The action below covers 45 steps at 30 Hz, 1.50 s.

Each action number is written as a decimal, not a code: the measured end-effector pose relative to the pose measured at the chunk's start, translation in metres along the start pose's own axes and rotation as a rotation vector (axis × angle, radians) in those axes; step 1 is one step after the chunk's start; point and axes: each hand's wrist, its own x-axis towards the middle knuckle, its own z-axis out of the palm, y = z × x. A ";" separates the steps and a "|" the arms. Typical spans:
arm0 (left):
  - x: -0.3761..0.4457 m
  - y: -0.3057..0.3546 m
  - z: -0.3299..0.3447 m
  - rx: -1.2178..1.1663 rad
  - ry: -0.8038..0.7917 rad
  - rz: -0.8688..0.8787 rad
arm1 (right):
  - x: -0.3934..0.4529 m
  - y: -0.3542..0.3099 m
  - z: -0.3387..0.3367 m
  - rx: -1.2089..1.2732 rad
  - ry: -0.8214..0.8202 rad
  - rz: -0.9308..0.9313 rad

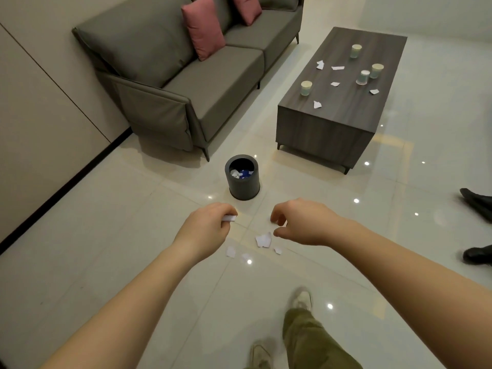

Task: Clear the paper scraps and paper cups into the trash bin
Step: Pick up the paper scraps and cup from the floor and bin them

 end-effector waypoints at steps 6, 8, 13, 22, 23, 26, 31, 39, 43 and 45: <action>0.110 -0.022 0.010 -0.005 0.043 -0.017 | 0.115 0.043 -0.029 -0.007 0.023 -0.034; 0.150 -0.034 0.021 0.007 0.045 -0.018 | 0.157 0.060 -0.032 -0.021 0.032 -0.039; 0.249 -0.082 0.068 -0.017 0.072 -0.048 | 0.259 0.106 -0.018 -0.066 0.032 -0.046; 0.399 -0.207 0.205 0.008 0.086 -0.044 | 0.419 0.179 0.068 -0.096 0.107 -0.024; 0.411 -0.222 0.222 0.008 0.085 -0.047 | 0.434 0.187 0.078 -0.103 0.114 -0.018; 0.447 -0.261 0.269 -0.011 0.087 -0.052 | 0.475 0.205 0.107 -0.134 0.131 -0.026; 0.511 -0.307 0.337 -0.054 0.129 -0.087 | 0.535 0.231 0.157 -0.188 0.162 -0.051; 0.591 -0.360 0.396 -0.047 0.202 -0.111 | 0.593 0.258 0.224 -0.213 0.134 -0.059; 0.610 -0.376 0.417 0.055 0.148 -0.091 | 0.615 0.262 0.243 -0.213 0.139 -0.076; 0.617 -0.383 0.425 0.085 0.131 -0.082 | 0.626 0.264 0.249 -0.206 0.152 -0.086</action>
